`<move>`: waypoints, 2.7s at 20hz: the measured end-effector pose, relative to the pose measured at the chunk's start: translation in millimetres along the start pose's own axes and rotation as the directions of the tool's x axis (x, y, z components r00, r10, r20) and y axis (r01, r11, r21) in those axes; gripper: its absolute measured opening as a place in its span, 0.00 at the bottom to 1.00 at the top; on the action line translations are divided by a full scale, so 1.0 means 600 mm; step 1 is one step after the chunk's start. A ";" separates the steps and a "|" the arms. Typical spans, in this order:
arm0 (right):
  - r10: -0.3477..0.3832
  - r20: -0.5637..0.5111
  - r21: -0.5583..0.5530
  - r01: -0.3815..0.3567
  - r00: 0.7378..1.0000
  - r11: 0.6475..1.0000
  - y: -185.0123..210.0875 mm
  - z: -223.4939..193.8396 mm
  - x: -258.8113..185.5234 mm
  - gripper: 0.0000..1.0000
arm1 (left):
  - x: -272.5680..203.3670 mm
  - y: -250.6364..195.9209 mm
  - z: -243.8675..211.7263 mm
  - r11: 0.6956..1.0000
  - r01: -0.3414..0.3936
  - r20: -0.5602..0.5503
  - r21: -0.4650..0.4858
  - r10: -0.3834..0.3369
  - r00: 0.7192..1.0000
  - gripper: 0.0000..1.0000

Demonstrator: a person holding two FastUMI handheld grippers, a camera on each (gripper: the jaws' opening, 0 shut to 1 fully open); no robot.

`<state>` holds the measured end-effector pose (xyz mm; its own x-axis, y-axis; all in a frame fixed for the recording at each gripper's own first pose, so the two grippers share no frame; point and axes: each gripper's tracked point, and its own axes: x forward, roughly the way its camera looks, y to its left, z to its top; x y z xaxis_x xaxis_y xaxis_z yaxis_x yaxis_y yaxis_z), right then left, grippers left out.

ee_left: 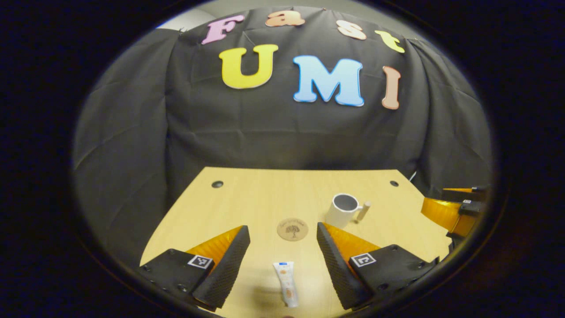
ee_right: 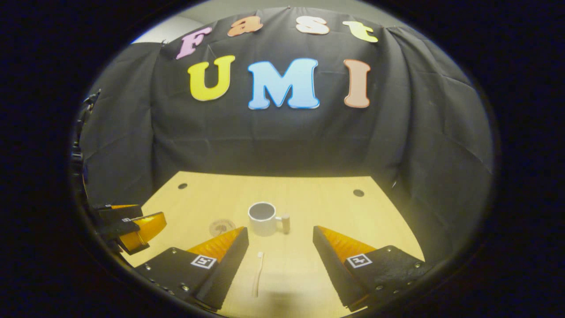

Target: Put the toothbrush and toothpaste on the desktop into the cup, then pick up the cup and place it on the coaster on the desktop.

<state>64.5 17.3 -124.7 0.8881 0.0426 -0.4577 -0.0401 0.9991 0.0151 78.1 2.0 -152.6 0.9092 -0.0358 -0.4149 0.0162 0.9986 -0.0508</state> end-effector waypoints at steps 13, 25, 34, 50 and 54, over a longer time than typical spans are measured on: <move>0.069 -0.510 0.018 -0.069 0.858 0.997 0.057 -0.208 0.109 0.93 | 0.092 0.011 -0.243 0.999 -0.001 -0.475 -0.052 -0.024 0.880 0.99; 0.052 -0.742 0.037 -0.036 0.668 0.999 0.066 -0.357 0.150 0.95 | 0.128 0.031 -0.389 0.994 -0.074 -0.705 -0.081 -0.005 0.709 0.99; 0.026 -0.813 0.032 0.001 0.581 0.999 0.067 -0.377 0.158 0.96 | 0.135 0.043 -0.398 0.994 -0.104 -0.745 -0.018 0.056 0.664 0.96; 0.018 -0.837 0.047 0.039 0.546 0.998 0.024 -0.379 0.165 0.02 | 0.119 0.025 -0.362 0.995 -0.098 -0.738 -0.012 0.057 0.672 0.20; 0.038 -0.823 0.066 0.029 0.567 0.997 0.023 -0.379 0.167 0.02 | 0.104 0.022 -0.338 0.994 -0.102 -0.738 -0.025 0.051 0.673 0.10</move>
<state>49.1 34.2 -372.4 0.1257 0.0581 -0.9904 0.0154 0.9980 0.0605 50.6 5.2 -363.4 0.3055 -0.0025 -0.9522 -0.0871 0.9957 -0.0306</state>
